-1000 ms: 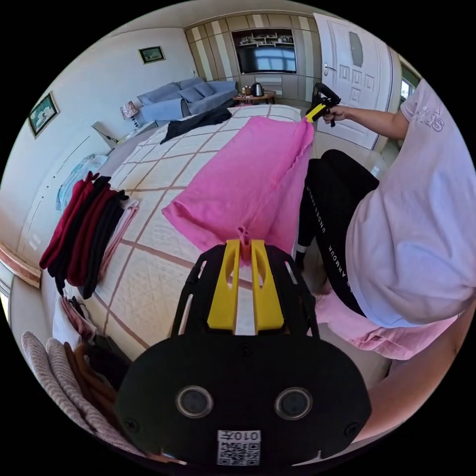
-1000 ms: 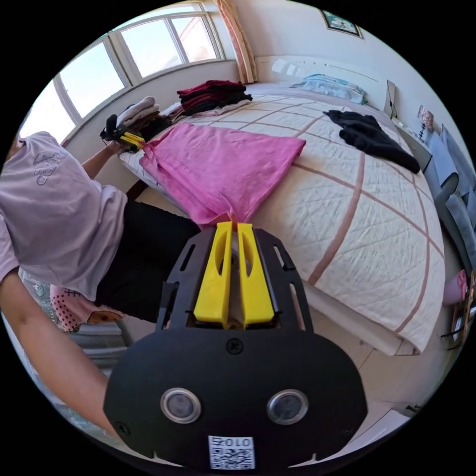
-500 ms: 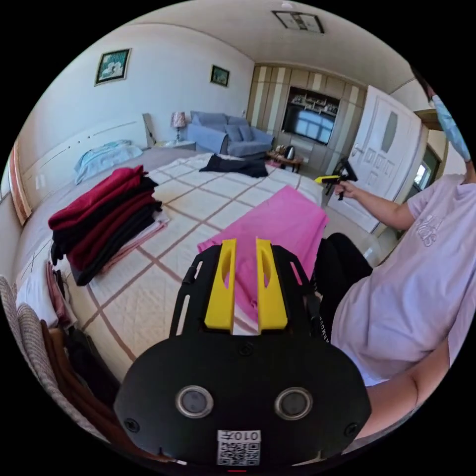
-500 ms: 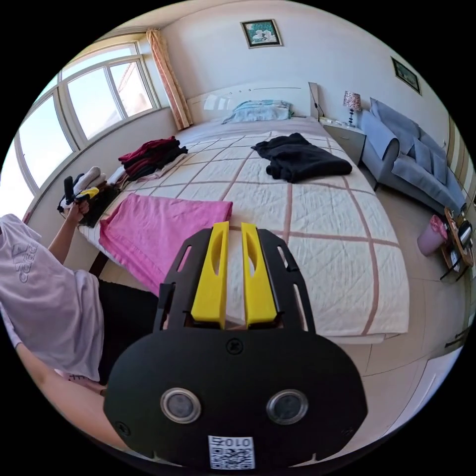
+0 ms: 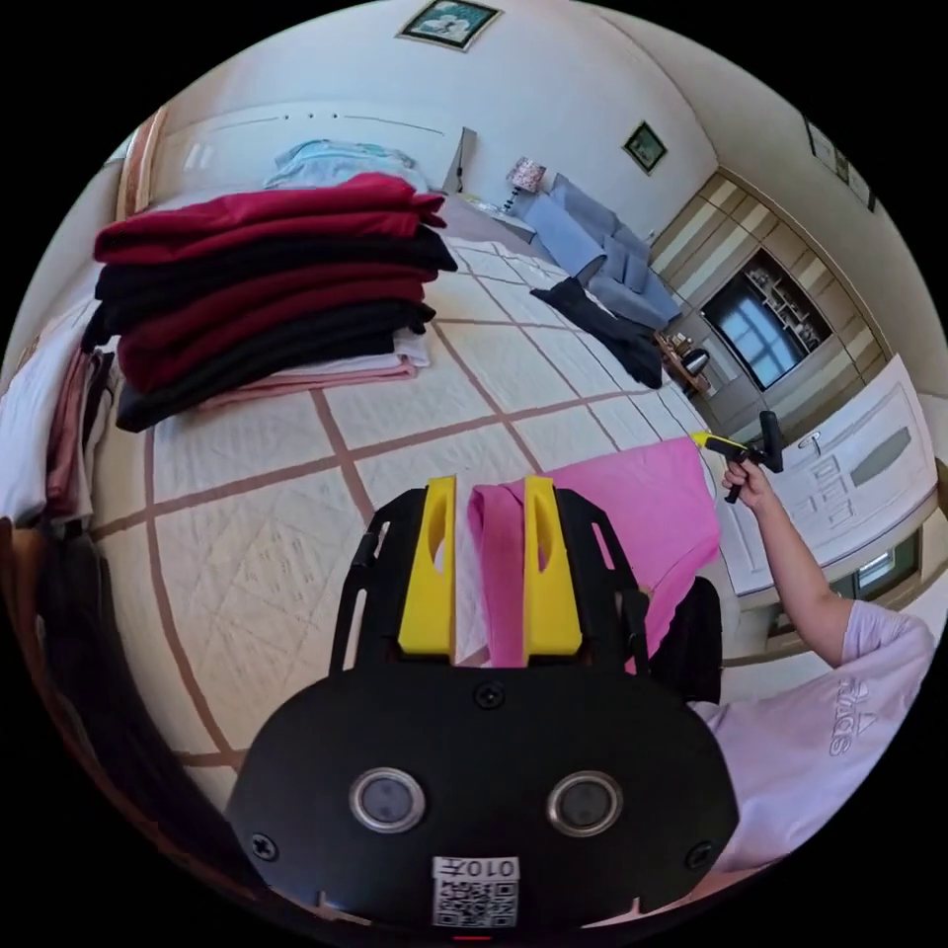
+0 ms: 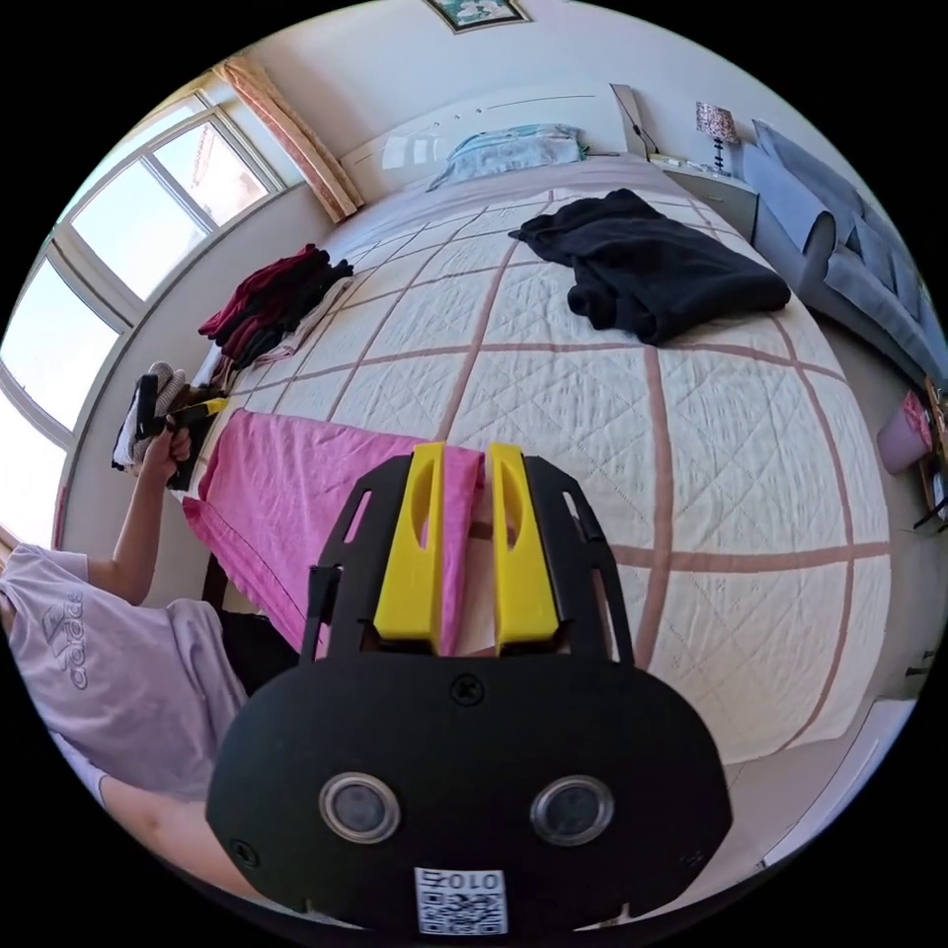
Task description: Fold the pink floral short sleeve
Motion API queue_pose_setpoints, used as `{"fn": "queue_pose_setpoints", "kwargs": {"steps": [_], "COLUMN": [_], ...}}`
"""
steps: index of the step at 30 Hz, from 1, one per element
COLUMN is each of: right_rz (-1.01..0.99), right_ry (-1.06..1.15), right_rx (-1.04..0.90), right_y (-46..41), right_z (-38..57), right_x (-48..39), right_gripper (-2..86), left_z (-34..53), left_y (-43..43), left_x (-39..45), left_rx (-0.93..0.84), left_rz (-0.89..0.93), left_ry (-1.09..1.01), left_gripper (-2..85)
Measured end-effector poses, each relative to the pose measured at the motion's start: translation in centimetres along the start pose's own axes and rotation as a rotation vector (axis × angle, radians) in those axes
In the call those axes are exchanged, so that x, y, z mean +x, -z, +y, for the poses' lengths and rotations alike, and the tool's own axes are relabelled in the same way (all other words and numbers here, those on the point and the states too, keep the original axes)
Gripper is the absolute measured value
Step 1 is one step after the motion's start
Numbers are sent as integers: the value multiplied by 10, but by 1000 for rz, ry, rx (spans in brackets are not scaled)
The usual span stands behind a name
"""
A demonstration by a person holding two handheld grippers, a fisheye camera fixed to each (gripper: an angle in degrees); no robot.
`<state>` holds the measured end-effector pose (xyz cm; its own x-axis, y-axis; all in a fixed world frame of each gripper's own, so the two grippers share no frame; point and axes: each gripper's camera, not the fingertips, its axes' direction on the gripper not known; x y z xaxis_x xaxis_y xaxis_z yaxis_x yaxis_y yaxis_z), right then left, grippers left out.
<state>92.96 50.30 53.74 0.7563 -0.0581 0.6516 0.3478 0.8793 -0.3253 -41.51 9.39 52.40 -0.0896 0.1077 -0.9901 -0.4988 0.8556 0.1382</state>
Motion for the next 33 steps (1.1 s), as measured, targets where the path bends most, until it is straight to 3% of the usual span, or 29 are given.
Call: {"fn": "queue_pose_setpoints", "kwargs": {"steps": [4,13,18,22,31,33], "right_rz": [-28,-170,-98,45,139,99], "right_ry": [-56,-81,-48,28,-41,-53], "right_rx": [11,-83,-68,-140,-132,-186], "right_y": [-4,-35,-19,-17,-41,-55], "right_z": [-1,-23,-33,-57,-68,-60], "right_x": [8,3,-13,-37,-55,-58], "right_gripper": [75,49,42,40,35,36], "left_z": [-17,-7,15,9,-29,-33], "left_y": [-27,-22,21,33,21,-3], "left_x": [-6,-58,-85,-81,-68,-67], "left_rx": [-131,51,221,229,209,92], "left_rz": [25,335,289,225,136,175], "left_ry": [-7,106,178,154,162,163], "left_gripper": [40,0,-2,-1,-1,-1]}}
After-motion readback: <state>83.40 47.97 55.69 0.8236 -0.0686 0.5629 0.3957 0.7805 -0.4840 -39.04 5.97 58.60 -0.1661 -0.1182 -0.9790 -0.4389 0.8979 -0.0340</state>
